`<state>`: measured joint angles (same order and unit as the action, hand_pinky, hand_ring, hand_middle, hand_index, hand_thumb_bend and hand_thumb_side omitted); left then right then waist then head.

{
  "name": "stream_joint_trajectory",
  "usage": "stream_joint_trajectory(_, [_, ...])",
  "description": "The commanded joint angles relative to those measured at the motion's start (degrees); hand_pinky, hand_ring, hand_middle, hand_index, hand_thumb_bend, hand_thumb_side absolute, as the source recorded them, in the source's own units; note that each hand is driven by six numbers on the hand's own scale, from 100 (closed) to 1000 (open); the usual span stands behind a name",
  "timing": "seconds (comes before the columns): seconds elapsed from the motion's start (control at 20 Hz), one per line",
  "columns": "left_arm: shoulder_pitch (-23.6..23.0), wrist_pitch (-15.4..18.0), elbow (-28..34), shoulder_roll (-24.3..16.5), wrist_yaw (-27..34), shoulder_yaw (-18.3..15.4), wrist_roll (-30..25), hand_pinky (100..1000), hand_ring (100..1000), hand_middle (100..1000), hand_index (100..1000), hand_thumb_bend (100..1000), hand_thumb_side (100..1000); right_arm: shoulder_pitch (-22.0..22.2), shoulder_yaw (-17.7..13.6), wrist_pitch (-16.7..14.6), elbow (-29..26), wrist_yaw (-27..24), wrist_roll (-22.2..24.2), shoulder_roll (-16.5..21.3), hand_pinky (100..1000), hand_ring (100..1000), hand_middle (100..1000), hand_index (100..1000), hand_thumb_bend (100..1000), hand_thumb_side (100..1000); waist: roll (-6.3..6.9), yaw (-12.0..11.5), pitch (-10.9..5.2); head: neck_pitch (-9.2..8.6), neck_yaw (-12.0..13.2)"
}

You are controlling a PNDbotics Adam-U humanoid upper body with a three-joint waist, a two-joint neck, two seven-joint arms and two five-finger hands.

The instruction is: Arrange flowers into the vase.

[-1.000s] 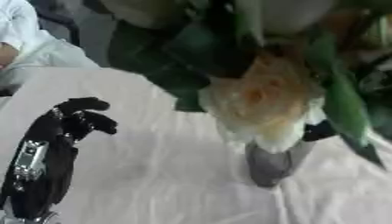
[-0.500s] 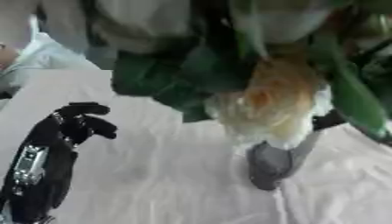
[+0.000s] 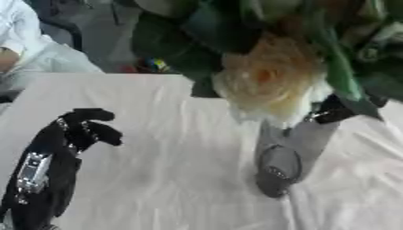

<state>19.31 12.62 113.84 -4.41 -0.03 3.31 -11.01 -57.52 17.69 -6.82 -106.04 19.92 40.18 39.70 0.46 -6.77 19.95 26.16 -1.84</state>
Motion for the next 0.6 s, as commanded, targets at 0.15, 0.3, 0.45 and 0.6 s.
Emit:
stream_joint_trajectory(0.15, [0.30, 0.07, 0.75, -0.21, -0.19, 0.29, -0.18, 585, 608, 675, 780, 112, 1000, -1.45, -1.23, 0.12, 0.39, -2.48, 2.23, 1.76, 771, 823, 721, 856, 100, 1000, -0.98, 0.04, -0.34, 0.13, 0.31])
stream_joint_trajectory(0.3, [0.28, 0.04, 0.75, -0.21, -0.19, 0.29, -0.23, 585, 608, 676, 780, 113, 1000, -1.53, -1.50, 0.16, 0.46, -3.27, 2.76, 1.92, 779, 829, 726, 862, 100, 1000, -1.01, 0.03, -0.35, 0.22, 0.40])
stream_joint_trajectory(0.45, [0.29, -0.04, 0.75, -0.20, -0.20, 0.35, -0.37, 585, 609, 677, 781, 112, 1000, -1.75, -1.84, 0.25, 0.67, -4.28, 3.19, 1.94, 788, 832, 726, 868, 100, 1000, -1.06, 0.04, -0.33, 0.29, 0.48])
stream_joint_trajectory(0.6, [0.28, -0.10, 0.75, -0.18, -0.22, 0.36, -0.48, 585, 609, 677, 780, 112, 1000, -1.99, -2.35, 0.82, 1.04, -5.69, 3.31, 1.76, 794, 830, 719, 865, 100, 1000, -1.04, -0.05, -0.30, 0.28, 0.51])
